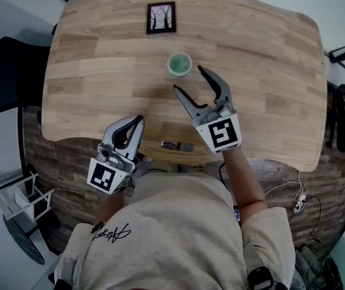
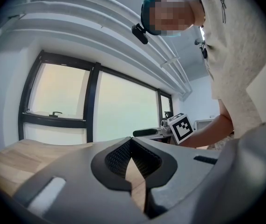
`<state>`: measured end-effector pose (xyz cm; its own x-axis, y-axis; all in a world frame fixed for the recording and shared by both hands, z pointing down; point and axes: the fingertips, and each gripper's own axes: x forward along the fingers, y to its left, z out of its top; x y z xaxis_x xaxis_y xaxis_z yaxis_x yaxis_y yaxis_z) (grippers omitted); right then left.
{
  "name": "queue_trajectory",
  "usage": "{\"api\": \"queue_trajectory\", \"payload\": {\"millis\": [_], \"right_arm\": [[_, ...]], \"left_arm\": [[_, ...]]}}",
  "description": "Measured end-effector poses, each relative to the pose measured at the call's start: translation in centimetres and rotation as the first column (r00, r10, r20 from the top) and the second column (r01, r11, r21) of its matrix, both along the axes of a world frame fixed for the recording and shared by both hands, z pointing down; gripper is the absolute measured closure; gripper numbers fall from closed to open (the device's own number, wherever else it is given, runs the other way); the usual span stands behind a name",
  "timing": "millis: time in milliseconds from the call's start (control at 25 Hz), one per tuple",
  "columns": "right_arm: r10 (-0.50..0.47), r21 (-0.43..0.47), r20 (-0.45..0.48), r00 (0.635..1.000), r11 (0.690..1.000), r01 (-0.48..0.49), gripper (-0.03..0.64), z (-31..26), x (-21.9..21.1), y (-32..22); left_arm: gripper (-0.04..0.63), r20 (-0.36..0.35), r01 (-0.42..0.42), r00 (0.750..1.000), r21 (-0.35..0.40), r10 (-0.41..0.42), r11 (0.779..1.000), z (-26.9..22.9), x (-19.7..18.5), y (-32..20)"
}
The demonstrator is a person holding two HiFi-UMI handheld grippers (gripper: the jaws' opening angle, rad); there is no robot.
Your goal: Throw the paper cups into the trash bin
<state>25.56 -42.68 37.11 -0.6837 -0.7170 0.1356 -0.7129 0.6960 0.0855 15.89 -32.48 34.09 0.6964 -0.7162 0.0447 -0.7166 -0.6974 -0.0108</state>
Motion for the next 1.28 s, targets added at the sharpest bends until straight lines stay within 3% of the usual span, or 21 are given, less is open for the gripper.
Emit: {"api": "queue_trajectory", "payload": {"millis": [360, 560, 680, 1280], "right_arm": [[0.016, 0.017, 0.018, 1.0, 1.0, -0.017, 0.308, 2.8, -0.5, -2.5], [0.01, 0.008, 0.01, 1.0, 1.0, -0.01, 0.299, 4.0, -0.8, -3.4], [0.007, 0.011, -0.013, 1.0, 1.0, -0.007, 0.295, 5.0, -1.1, -3.8], [0.006, -0.074, -0.046, 0.999, 0.997, -0.009, 0.279, 9.3, -1.6, -5.3]], "left_arm": [[0.592, 0.017, 0.045, 0.999, -0.037, -0.045, 0.998, 1.3, -0.9, -0.1], [0.592, 0.004, 0.038, 0.999, -0.046, -0.038, 0.998, 1.5, -0.6, 0.0], [0.592, 0.03, 0.036, 0.999, -0.055, -0.034, 0.998, 2.1, -0.7, 0.2], [0.592, 0.028, 0.051, 0.998, -0.083, -0.049, 0.995, 2.6, -0.6, 0.3]]}}
